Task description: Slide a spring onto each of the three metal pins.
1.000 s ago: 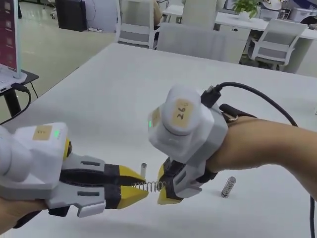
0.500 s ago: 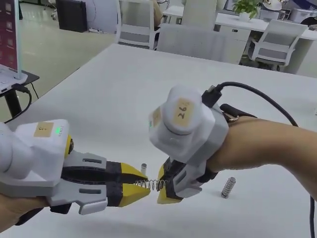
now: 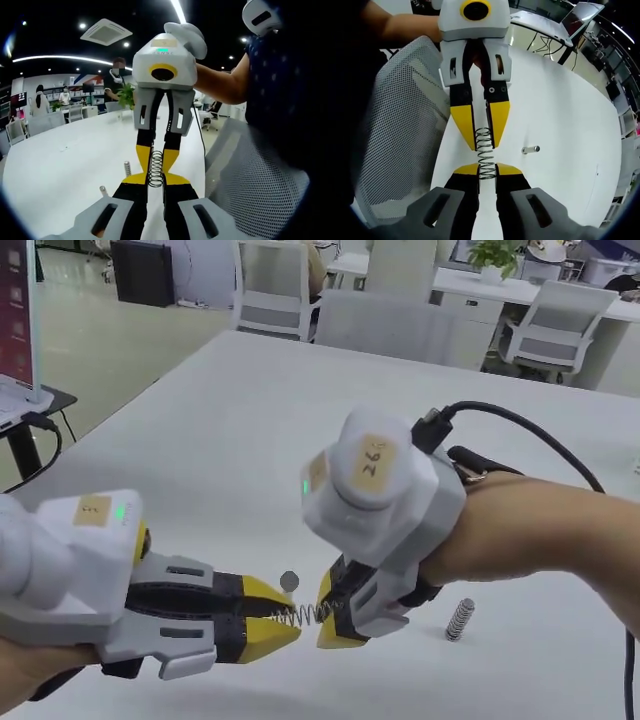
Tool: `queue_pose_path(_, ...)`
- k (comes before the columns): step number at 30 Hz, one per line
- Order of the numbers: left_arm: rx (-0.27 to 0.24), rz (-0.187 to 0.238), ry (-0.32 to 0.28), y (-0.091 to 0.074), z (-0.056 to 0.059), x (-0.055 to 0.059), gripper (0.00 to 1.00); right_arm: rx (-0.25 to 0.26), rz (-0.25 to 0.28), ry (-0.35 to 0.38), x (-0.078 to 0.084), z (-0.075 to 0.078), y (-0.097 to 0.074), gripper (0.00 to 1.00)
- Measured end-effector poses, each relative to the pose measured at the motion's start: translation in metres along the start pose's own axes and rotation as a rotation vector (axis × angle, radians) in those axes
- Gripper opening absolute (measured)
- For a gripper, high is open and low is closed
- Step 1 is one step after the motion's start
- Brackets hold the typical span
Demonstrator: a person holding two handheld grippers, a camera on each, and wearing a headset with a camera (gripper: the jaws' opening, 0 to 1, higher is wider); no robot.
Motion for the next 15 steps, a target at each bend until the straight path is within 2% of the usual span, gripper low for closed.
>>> queue_pose_path(15, 0.008, -0.041, 0.019, 0.004, 0.002, 0.004, 0.03, -0.002, 0.032, -0.008, -0.010, -0.004, -0.014, 0.09)
Point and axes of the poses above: the centre of the closed fingertips' face, and the gripper's own axes: y roughly forward along the fingers, z roughly to its right, x roughly out of its underside, the point moved 4 cm from there along -y, roughly backward along the fingers, and after that the axes turned 13 degrees about -z, right-handed, at the moved point
